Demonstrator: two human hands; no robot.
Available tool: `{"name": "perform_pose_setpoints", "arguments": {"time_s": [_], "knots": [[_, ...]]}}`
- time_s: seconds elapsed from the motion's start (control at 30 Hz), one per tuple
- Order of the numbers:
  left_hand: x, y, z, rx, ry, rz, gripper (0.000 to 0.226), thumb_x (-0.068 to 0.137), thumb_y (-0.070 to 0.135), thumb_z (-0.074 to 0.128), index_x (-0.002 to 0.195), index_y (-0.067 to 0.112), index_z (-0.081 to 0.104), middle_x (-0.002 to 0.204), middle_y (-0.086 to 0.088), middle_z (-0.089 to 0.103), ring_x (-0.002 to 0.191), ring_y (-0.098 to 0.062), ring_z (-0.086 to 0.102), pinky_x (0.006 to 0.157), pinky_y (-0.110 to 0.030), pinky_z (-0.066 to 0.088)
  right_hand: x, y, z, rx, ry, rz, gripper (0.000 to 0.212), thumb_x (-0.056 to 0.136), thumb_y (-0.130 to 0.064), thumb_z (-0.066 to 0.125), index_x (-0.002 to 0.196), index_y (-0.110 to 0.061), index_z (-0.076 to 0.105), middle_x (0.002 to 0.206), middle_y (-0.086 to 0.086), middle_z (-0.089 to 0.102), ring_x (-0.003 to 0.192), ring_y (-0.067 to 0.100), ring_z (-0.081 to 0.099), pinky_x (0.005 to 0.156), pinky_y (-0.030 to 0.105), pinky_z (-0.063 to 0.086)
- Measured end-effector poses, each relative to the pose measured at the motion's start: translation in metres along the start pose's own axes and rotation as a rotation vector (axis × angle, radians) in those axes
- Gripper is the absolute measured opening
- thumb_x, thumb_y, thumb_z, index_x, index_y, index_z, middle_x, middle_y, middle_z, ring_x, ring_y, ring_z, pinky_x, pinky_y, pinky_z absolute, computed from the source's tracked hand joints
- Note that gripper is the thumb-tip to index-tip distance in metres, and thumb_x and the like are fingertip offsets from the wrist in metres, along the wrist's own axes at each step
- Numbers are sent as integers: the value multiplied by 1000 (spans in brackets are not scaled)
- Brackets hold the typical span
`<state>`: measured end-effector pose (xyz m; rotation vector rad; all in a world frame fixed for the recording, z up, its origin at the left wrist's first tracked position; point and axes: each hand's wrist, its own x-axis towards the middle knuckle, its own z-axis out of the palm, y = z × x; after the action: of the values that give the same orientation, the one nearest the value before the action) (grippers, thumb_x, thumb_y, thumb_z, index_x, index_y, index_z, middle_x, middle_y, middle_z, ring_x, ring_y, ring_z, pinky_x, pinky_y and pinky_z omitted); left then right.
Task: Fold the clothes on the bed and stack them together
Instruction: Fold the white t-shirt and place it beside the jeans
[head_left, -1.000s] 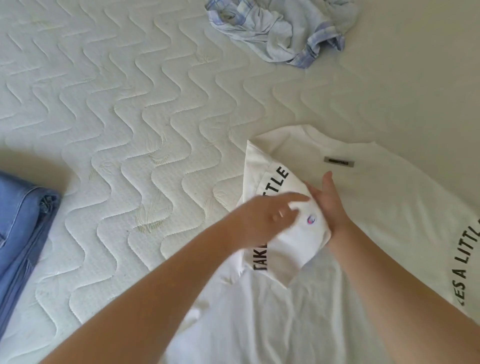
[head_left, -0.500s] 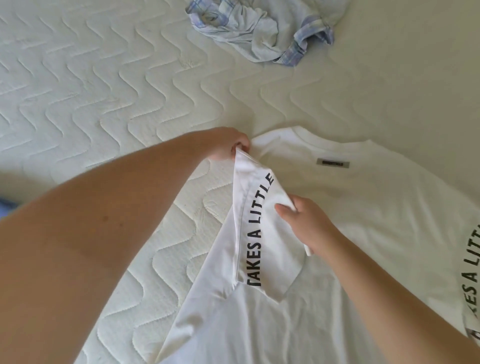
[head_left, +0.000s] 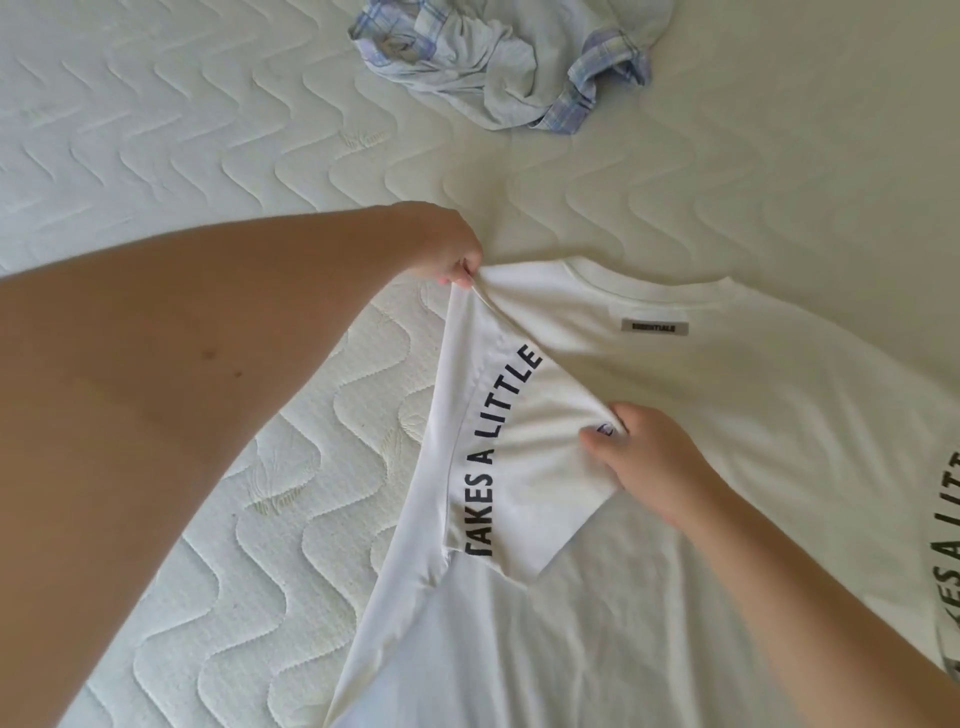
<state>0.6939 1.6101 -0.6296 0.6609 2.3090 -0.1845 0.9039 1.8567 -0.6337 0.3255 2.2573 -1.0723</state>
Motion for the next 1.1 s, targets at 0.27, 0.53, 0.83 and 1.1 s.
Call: {"name": "perform_pose_setpoints", "arguments": {"time_s": [0.27,0.53,0.83,1.1], "knots": [[7,21,21,167,91,-154,27,104,40,39,118,26,58,81,4,47,94,-27,57,79,-34,33,-8,13,-27,133,51,63,13,87,-26,66,79,-15,67,58,-7,62,39,13,59,41,14,41],[1,5,30,-478,128,-146,19,98,39,57,113,27,56,94,4,71,88,-13,60,65,-27,38,-11,41,11,550,69,218,24,84,-9,74,106,-7,67,92,8,74,78,21,70,76,41,60],[-5,-2,19,-407,-16,-107,19,96,37,61,110,25,61,88,14,75,101,-11,62,88,-34,46,-31,53,35,683,-51,156,13,91,-19,67,101,-12,72,100,2,76,97,17,72,93,43,55],[5,13,19,-345,117,-150,25,94,40,62,102,16,66,73,7,68,76,-12,68,61,-26,39,-37,58,27,294,285,53,14,95,-30,59,88,-18,63,72,-1,71,52,17,69,59,35,56]]}}
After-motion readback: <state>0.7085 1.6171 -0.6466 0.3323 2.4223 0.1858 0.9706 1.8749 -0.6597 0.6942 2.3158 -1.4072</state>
